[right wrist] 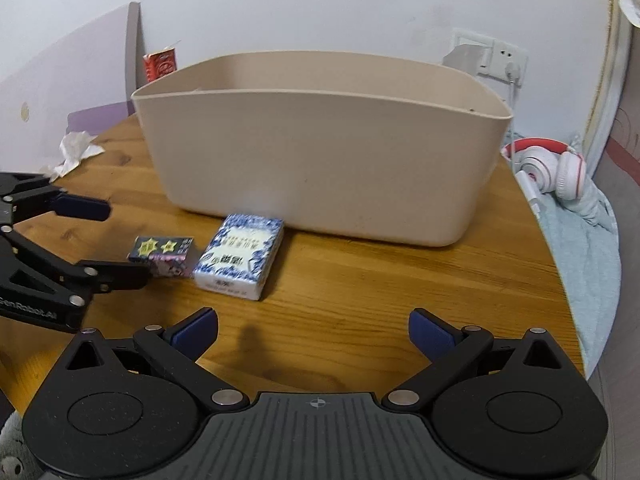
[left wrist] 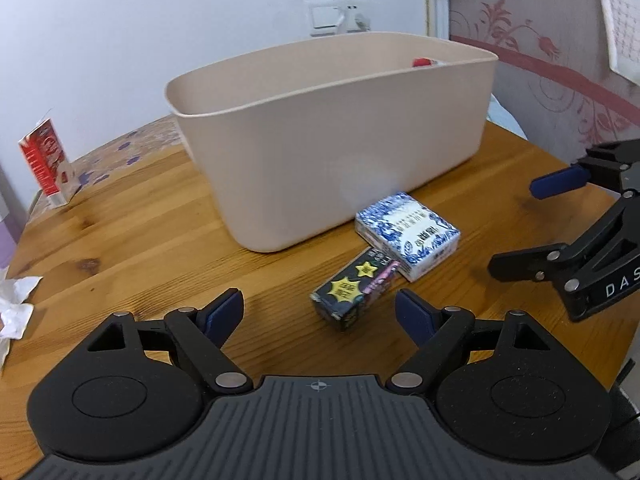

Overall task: Organize objects
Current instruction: 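Move both tools back to the two boxes beside the basket, then grasp the black star box with the left tool while the right tool grasps the blue-white box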

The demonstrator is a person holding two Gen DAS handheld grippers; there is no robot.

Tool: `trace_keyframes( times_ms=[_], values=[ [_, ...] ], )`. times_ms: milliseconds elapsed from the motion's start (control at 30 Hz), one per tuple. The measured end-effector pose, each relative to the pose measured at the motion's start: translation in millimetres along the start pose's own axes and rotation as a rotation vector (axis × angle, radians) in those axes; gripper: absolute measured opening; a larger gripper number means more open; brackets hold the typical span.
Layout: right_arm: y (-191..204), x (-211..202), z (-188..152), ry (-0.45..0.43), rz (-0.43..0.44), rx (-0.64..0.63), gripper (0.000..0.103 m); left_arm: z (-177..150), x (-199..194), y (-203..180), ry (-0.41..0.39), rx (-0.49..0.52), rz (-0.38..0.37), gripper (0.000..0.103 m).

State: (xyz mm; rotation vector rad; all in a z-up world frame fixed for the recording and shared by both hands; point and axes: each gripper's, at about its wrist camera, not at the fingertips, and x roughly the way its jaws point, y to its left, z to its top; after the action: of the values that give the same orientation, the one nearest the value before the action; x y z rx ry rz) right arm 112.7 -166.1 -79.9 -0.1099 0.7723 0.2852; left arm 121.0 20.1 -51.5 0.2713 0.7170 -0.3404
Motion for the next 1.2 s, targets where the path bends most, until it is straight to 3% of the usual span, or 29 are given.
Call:
trace_keyframes(
  times_ms=[333, 500, 567, 1000, 1133, 1200],
  values=[
    [9.4, 13.5, 0.2, 0.026, 0.029, -0.019, 0.103, 0.4, 20.5, -2.6, 0.014, -0.005, -0.005, 0.072],
    [15.9, 19.5, -0.1, 0.033, 0.035, -0.041, 0.103, 3.0, 22.9, -3.4, -0.001, -0.01, -0.019, 0.051],
    [18.1, 21.9, 0.8, 0.034, 0.037, -0.043, 0.103, 3.2, 23.5, -2.8, -0.004, -0.018, -0.011, 0.047],
    [32.3, 39.3, 11.1, 0.005, 0.021, -0.036, 0.103, 4.0, 28.6, 13.5, 0.008, -0.153, -0.004, 0.044],
    [34.1, 42.7, 12.3, -0.01, 0.015, -0.036, 0.102, 4.5, 28.6, 15.4, 0.01, -0.159, 0.002, 0.033],
    [35.6, 42.9, 13.1, -0.016, 0.017, -0.038, 0.095, 4.8, 28.4, 15.8, 0.011, -0.157, 0.0, 0.024]
  ],
)
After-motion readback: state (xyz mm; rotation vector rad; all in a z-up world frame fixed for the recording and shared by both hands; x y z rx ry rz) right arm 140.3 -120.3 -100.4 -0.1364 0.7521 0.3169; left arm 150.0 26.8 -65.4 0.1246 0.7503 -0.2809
